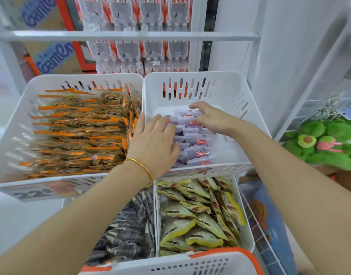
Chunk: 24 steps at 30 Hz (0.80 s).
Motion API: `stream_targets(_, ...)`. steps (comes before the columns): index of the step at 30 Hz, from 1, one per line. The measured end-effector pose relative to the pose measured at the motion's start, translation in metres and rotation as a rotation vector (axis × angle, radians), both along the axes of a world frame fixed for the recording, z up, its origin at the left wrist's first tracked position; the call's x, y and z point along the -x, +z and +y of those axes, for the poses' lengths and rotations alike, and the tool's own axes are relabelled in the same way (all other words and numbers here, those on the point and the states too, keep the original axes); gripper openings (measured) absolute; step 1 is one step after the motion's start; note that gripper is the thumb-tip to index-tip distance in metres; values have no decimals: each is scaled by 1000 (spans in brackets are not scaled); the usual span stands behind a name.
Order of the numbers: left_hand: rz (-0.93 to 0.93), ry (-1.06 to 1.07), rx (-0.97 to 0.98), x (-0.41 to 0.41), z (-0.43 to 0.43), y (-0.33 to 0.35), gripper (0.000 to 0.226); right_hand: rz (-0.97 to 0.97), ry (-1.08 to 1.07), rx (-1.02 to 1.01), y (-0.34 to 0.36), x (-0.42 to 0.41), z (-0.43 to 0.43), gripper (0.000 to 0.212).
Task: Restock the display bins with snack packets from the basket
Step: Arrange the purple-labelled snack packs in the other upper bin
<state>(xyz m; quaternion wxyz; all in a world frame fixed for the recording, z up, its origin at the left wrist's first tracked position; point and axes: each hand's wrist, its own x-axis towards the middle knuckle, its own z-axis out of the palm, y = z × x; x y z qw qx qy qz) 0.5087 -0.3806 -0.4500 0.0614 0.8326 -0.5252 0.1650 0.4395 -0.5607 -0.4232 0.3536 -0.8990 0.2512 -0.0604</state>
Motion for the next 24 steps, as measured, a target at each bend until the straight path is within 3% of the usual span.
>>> stream_targets(7,18,-5,-3,-1,1,2,71,-86,-61,54,-5,5,5,57)
stream_targets(11,68,-73,80,10,17,11,56,-239,-119,134,8,47,38,52)
stream_targets(16,224,-247,184,78,106,-4,37,-576,-212,-161,-14,141,158,38)
stream_targets(18,278,-279,64,104,154,-29,39,-520,-205,-310,-49,165,201,33)
stream_targets(20,281,-287,-136,120,196,-58,43,-331,-194,-391,-99,182,231,29)
stream_targets(24,267,-275,-345,138,245,-98,43,81,-269,-307,-199,212,261,29)
